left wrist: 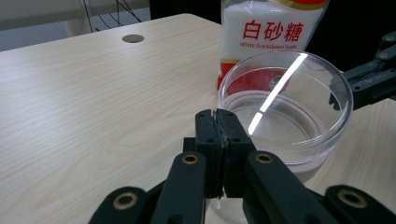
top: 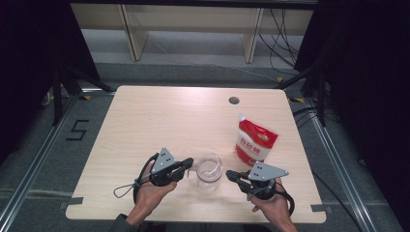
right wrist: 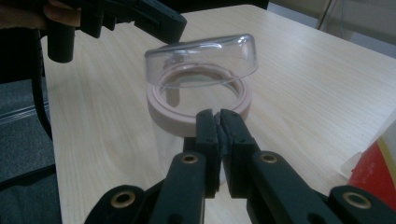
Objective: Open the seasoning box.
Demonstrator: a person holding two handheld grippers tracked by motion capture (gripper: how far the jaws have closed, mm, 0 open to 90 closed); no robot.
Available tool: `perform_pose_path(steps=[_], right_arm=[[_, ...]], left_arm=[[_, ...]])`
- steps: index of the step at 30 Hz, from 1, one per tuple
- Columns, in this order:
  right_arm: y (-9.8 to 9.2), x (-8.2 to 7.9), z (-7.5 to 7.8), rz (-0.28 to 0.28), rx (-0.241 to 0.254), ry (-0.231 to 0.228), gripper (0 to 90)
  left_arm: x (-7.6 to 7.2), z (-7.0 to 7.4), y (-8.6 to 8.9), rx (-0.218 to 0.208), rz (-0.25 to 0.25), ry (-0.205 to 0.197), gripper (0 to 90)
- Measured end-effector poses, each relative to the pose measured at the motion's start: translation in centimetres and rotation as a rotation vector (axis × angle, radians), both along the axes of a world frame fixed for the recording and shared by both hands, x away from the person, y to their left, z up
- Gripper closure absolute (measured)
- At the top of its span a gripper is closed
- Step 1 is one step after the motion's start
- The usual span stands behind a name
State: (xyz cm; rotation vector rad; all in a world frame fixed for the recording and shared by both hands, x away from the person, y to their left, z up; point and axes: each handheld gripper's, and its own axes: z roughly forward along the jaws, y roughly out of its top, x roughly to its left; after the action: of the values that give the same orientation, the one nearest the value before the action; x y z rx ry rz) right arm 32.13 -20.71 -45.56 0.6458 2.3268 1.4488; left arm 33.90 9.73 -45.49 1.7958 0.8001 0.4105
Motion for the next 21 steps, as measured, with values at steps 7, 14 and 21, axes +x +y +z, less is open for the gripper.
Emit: perform_pose_path(steps=[7, 14, 21], right_arm=[[0.7, 0.1, 0.3, 0.011, 0.003, -0.010, 87.1], [1.4, 0.4, 0.6, 0.026, 0.002, -0.017, 87.0], [2.1, 0.3, 1.2, 0.024, 0.008, -0.011, 87.0]], left_arm=[[0.0, -0.1, 0.0, -0.003, 0.001, -0.001, 87.7], [0.0, -0.3, 0.1, 0.005, 0.013, 0.009, 87.1], [0.0, -0.3, 0.2, 0.001, 0.015, 0.013, 86.3]])
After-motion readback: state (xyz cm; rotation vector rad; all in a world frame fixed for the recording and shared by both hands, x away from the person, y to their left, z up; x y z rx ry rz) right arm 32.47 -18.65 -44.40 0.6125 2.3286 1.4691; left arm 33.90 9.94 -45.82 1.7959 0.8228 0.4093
